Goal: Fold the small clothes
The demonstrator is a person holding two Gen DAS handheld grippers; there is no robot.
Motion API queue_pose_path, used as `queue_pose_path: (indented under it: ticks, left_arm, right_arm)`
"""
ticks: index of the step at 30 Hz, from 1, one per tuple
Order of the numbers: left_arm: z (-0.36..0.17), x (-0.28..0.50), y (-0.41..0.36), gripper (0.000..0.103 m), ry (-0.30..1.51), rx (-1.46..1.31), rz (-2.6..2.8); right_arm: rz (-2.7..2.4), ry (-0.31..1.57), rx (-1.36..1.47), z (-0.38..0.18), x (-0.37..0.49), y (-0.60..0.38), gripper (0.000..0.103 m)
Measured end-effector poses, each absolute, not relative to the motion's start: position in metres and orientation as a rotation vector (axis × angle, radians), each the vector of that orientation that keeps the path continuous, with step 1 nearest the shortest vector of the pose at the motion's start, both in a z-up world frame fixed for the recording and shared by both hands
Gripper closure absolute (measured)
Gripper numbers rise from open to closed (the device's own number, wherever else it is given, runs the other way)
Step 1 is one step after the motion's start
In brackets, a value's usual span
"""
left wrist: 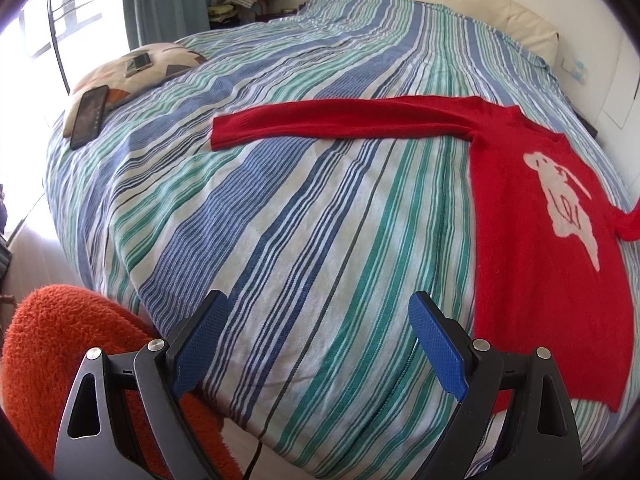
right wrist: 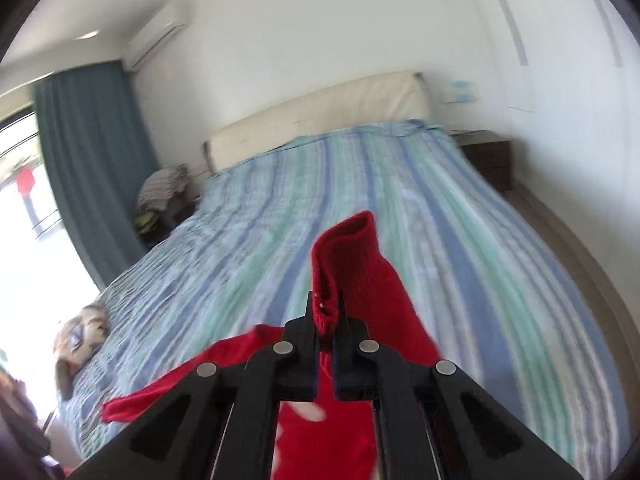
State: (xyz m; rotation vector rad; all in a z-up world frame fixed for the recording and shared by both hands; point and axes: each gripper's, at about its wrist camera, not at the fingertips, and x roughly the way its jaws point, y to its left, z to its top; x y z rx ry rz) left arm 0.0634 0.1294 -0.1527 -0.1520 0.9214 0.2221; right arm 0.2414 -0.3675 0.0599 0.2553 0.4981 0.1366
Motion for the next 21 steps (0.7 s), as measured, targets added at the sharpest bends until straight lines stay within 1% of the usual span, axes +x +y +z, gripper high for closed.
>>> queue_pose_path:
  ticks: [2, 3, 4, 5, 6, 8, 11, 14, 16, 18, 20, 21]
  left_arm:
    - [-0.153, 0.063, 0.136, 0.010, 0.926, -0.177, 0.233]
    - [-0.153, 0.062, 0.139, 0.010, 0.929, -0.192, 0.237]
    - [-0.154, 0.062, 0.143, 0.010, 0.930, -0.206, 0.242]
    - [-0.154, 0.062, 0.146, 0.010, 0.930, -0.219, 0.246]
    - [-0.153, 0.061, 0.149, 0.010, 0.929, -0.232, 0.249]
    - [-0.153, 0.061, 0.154, 0.010, 0.929, -0.255, 0.248]
    - [-0.156, 0.065, 0.157, 0.010, 0.938, -0.281, 0.241]
    - [-0.160, 0.070, 0.158, 0.010, 0.959, -0.304, 0.236]
    - [-0.163, 0.072, 0.156, 0.010, 0.973, -0.306, 0.237]
    - [-0.164, 0.072, 0.154, 0.010, 0.978, -0.291, 0.239]
    - [-0.164, 0.071, 0.152, 0.010, 0.976, -0.276, 0.242]
    - [-0.164, 0.071, 0.151, 0.010, 0.976, -0.269, 0.243]
  right_arm:
    - [0.314, 0.595, 0.271, 0.041, 0.274, -0.311, 0.096]
    - [0.382, 0.666, 0.291, 0.027, 0.289, -0.289, 0.085]
    - [0.432, 0.734, 0.321, 0.013, 0.303, -0.271, 0.062]
    - [0.468, 0.772, 0.344, 0.001, 0.310, -0.260, 0.051]
    - [0.493, 0.780, 0.360, -0.007, 0.309, -0.254, 0.047]
    - [0.511, 0.785, 0.380, -0.015, 0.308, -0.257, 0.047]
    - [0.473, 0.807, 0.429, -0.025, 0.307, -0.287, 0.047]
    - [0.390, 0.874, 0.474, -0.047, 0.315, -0.321, 0.046]
    - [0.346, 0.946, 0.565, -0.078, 0.318, -0.346, 0.047]
    - [0.245, 1.045, 0.615, -0.123, 0.318, -0.370, 0.047]
    - [0.042, 1.144, 0.513, -0.162, 0.311, -0.392, 0.047]
    - [0.000, 1.142, 0.507, -0.172, 0.305, -0.404, 0.064]
